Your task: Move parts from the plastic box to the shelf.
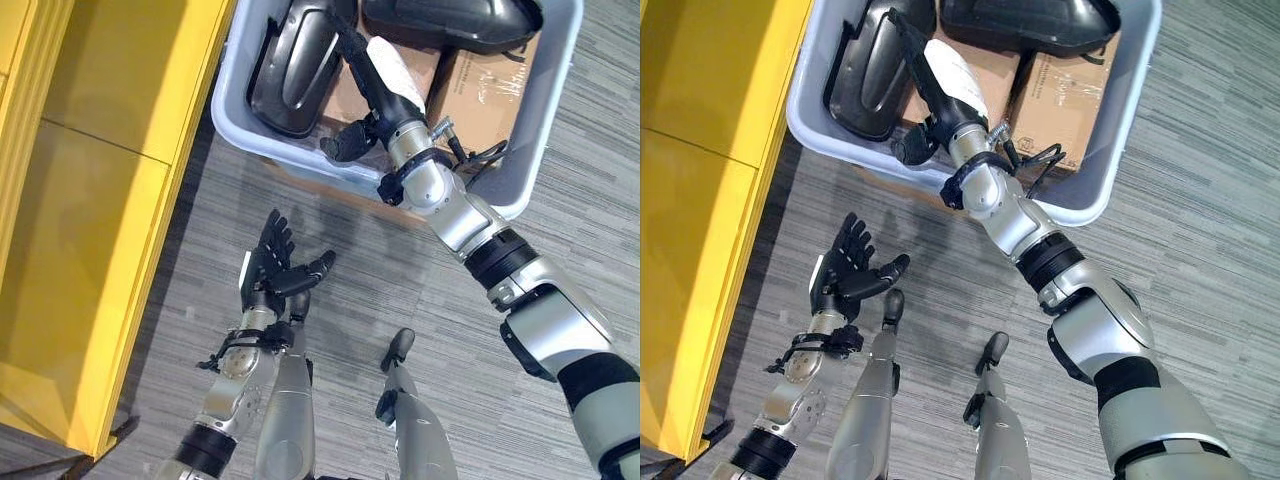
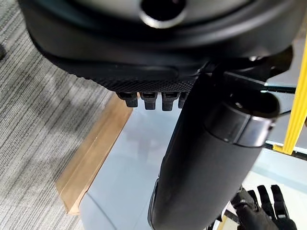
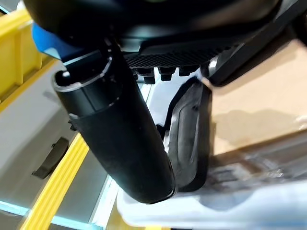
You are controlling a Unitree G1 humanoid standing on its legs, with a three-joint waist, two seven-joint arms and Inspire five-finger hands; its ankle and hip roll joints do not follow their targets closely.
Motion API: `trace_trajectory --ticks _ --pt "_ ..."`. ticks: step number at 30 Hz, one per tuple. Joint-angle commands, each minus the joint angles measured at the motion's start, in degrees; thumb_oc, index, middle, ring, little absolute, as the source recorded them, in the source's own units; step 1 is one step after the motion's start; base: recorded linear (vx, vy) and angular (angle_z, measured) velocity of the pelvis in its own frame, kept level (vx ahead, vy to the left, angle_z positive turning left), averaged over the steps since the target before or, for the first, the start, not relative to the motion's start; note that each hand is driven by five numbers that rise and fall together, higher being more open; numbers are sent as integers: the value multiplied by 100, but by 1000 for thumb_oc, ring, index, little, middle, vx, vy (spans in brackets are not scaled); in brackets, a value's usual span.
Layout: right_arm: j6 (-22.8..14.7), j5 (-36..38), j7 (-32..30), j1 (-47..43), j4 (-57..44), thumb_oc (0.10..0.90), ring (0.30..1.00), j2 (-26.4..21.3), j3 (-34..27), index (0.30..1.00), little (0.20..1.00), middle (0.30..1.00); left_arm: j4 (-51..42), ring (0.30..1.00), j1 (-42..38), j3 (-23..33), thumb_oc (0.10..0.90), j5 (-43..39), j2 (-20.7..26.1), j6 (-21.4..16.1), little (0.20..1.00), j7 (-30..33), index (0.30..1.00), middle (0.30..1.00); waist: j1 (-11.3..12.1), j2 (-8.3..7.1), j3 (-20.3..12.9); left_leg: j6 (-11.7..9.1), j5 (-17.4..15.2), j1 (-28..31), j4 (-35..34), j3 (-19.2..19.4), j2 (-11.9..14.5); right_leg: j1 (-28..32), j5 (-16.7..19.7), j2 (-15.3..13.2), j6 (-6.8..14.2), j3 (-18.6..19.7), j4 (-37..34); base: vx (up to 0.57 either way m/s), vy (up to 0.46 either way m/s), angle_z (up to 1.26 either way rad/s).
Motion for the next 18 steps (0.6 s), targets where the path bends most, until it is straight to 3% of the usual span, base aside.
trace_trajectory --ticks 1,18 --pt "-442 94 -421 -1197 -470 900 1000 22 104 1000 1000 1000 -752 1000 -144 -11 900 61 183 -534 1000 89 1000 1000 26 -330 3 79 -417 128 136 143 12 150 134 -464 214 336 68 10 18 4" --pt "-425 361 -551 -1732 -233 900 1000 158 354 1000 1000 1000 -820 1000 -271 -87 900 -23 228 -546 1000 260 1000 1000 256 -505 212 41 -503 -304 372 -118 -89 227 43 -432 243 6 19 28 -4 10"
